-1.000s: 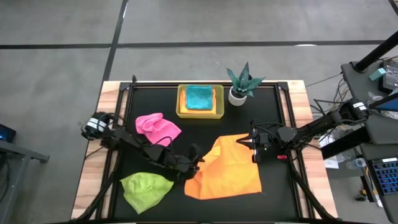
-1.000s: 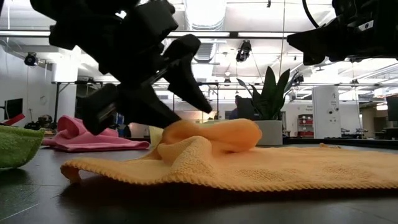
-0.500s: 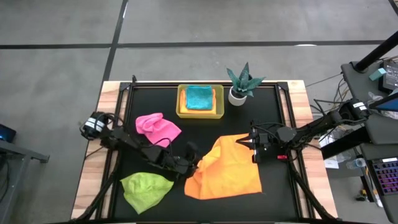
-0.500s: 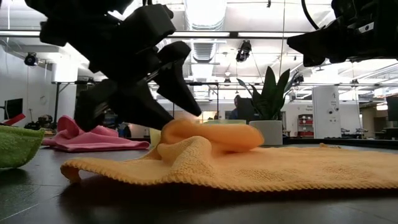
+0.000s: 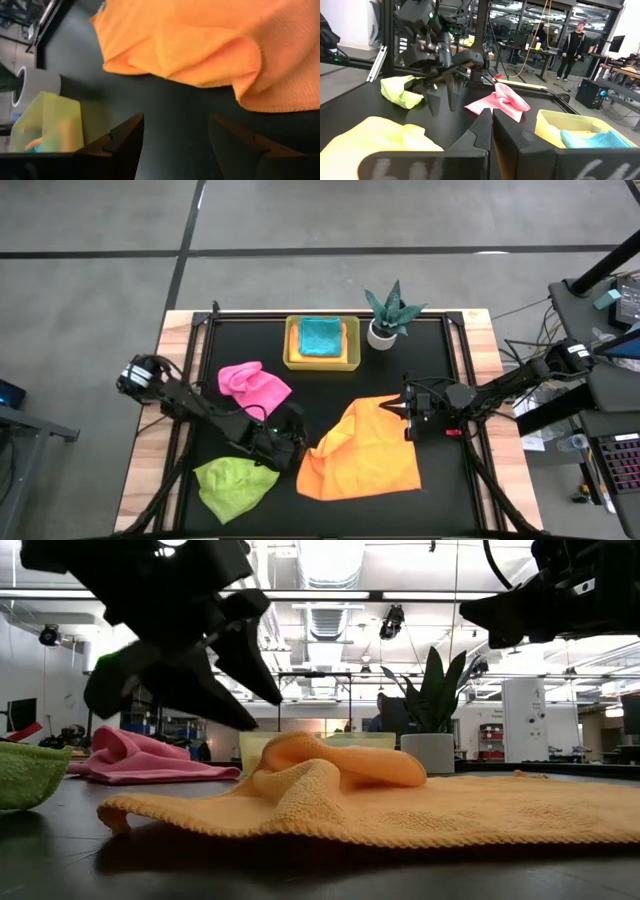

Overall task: Fold microfiber towels
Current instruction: Fold the orange microfiber cloth

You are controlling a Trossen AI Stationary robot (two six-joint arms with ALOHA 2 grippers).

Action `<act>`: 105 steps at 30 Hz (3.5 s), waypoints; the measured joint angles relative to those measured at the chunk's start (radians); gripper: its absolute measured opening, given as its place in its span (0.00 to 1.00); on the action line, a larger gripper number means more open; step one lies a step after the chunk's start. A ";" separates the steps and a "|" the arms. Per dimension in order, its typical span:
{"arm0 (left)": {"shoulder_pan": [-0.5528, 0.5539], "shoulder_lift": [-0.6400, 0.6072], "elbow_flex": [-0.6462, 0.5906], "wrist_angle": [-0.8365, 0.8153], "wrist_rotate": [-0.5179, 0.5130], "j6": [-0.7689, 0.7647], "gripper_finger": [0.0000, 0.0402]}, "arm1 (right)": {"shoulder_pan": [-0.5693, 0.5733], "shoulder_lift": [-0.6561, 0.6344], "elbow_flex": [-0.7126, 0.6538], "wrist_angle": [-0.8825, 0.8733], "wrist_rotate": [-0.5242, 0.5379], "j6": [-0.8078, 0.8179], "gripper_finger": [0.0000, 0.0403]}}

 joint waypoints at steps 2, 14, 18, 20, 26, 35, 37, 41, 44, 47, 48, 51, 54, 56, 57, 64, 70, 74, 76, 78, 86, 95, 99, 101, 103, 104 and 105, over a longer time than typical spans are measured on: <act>0.002 -0.015 0.000 0.004 0.000 -0.030 0.51 | 0.000 0.000 0.000 -0.004 0.002 0.000 0.02; 0.039 -0.021 -0.002 0.196 0.002 -0.289 0.51 | 0.000 0.000 0.000 0.000 0.018 -0.007 0.02; 0.057 -0.019 -0.007 0.194 0.003 -0.315 0.51 | -0.001 0.000 0.000 0.001 0.019 -0.024 0.02; 0.065 -0.019 -0.018 0.206 0.003 -0.317 0.51 | -0.009 0.000 0.000 0.002 0.018 -0.026 0.02; 0.089 -0.018 -0.049 0.265 0.005 -0.317 0.51 | -0.027 0.001 0.000 0.001 0.020 -0.015 0.02; 0.109 -0.018 -0.121 0.406 0.005 -0.317 0.51 | -0.027 0.007 0.000 0.001 0.019 -0.017 0.02; 0.109 -0.018 -0.132 0.412 0.005 -0.319 0.51 | -0.027 0.007 0.000 0.001 0.019 -0.018 0.02; 0.115 -0.018 -0.148 0.436 0.007 -0.341 0.51 | -0.027 0.007 0.000 0.001 0.019 -0.019 0.02; 0.121 -0.018 -0.161 0.451 0.012 -0.344 0.51 | -0.027 0.007 0.000 0.001 0.019 -0.019 0.02; 0.133 -0.018 -0.169 0.457 0.036 -0.367 0.51 | -0.027 0.007 0.000 0.001 0.019 -0.018 0.02; 0.137 -0.018 -0.174 0.456 0.041 -0.368 0.51 | -0.027 0.007 0.000 0.001 0.019 -0.019 0.02; 0.154 0.015 -0.179 0.487 0.054 -0.371 0.51 | -0.028 0.007 0.000 0.001 0.019 -0.018 0.02; 0.171 0.084 -0.182 0.591 0.104 -0.370 0.51 | -0.028 0.007 0.000 -0.002 0.019 -0.018 0.02; 0.182 0.133 -0.182 0.663 0.146 -0.370 0.51 | -0.028 0.007 0.000 -0.005 0.019 -0.018 0.02; 0.187 0.160 -0.178 0.703 0.171 -0.369 0.51 | -0.029 0.007 0.000 -0.006 0.019 -0.018 0.02; 0.203 0.224 -0.136 0.735 0.301 -0.394 0.51 | -0.032 0.008 0.000 -0.007 0.019 -0.017 0.02; 0.220 0.242 -0.132 0.738 0.445 -0.513 0.51 | -0.032 0.013 0.000 -0.009 0.019 -0.019 0.02; 0.220 0.255 -0.132 0.737 0.491 -0.549 0.51 | -0.032 0.013 0.000 -0.007 0.019 -0.018 0.02; 0.220 0.256 -0.131 0.738 0.500 -0.549 0.51 | -0.033 0.013 0.000 -0.006 0.019 -0.018 0.02; 0.220 0.256 -0.123 0.737 0.502 -0.549 0.51 | -0.032 0.013 0.000 -0.007 0.019 -0.018 0.02; 0.221 0.259 -0.076 0.738 0.498 -0.541 0.50 | -0.032 0.013 0.000 -0.007 0.019 -0.018 0.02; 0.222 0.271 -0.064 0.737 0.491 -0.500 0.27 | -0.033 0.013 0.000 -0.007 0.019 -0.017 0.02; 0.222 0.269 -0.055 0.740 0.473 -0.462 0.09 | -0.032 0.013 0.000 -0.007 0.019 -0.018 0.02; 0.223 0.255 -0.059 0.735 0.473 -0.462 0.02 | -0.033 0.013 0.000 -0.007 0.019 -0.018 0.02; 0.224 0.224 -0.067 0.727 0.472 -0.452 0.02 | -0.033 0.013 0.000 -0.007 0.019 -0.016 0.02; 0.224 0.208 -0.068 0.714 0.472 -0.442 0.02 | -0.032 0.013 0.000 -0.007 0.019 -0.016 0.02; 0.224 0.183 -0.070 0.682 0.472 -0.434 0.02 | -0.032 0.013 0.000 -0.007 0.019 -0.016 0.02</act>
